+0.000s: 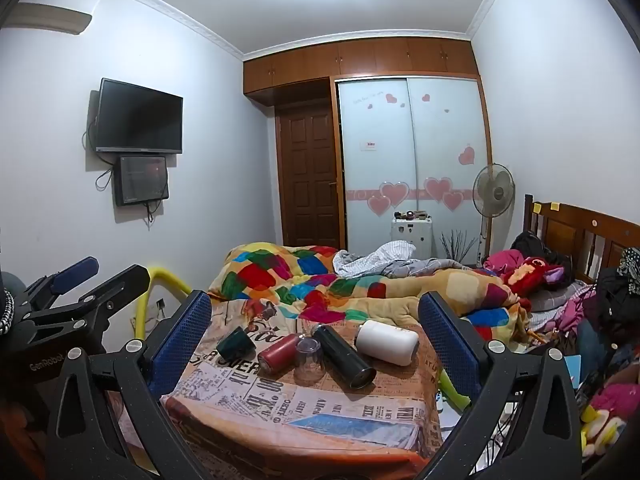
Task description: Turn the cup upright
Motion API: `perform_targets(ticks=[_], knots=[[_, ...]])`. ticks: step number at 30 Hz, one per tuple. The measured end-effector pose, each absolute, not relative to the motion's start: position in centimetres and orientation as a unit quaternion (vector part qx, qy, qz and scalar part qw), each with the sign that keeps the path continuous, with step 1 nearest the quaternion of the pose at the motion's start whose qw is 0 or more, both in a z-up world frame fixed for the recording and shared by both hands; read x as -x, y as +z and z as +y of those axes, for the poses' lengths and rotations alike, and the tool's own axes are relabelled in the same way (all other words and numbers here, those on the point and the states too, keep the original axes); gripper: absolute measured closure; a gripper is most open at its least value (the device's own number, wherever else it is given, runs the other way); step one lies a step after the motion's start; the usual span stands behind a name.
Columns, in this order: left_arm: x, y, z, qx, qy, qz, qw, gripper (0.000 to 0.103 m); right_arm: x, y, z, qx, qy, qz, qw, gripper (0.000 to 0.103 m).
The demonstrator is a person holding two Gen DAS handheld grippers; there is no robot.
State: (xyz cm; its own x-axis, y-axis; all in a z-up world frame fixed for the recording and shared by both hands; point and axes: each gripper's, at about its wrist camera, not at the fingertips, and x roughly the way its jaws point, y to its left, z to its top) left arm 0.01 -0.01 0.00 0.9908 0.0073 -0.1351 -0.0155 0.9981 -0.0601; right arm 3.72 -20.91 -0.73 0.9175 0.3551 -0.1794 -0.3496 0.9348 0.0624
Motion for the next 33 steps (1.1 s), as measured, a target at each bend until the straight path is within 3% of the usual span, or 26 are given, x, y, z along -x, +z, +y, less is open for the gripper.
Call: perform_targets(ticks=[33], knots=[[-0.3,-0.7,-0.3,0.026,0.008,0.075,0.997,0.000,-3.5,-1.1,-20.9,-0.012,0.179,0.101,0.979,0.000]])
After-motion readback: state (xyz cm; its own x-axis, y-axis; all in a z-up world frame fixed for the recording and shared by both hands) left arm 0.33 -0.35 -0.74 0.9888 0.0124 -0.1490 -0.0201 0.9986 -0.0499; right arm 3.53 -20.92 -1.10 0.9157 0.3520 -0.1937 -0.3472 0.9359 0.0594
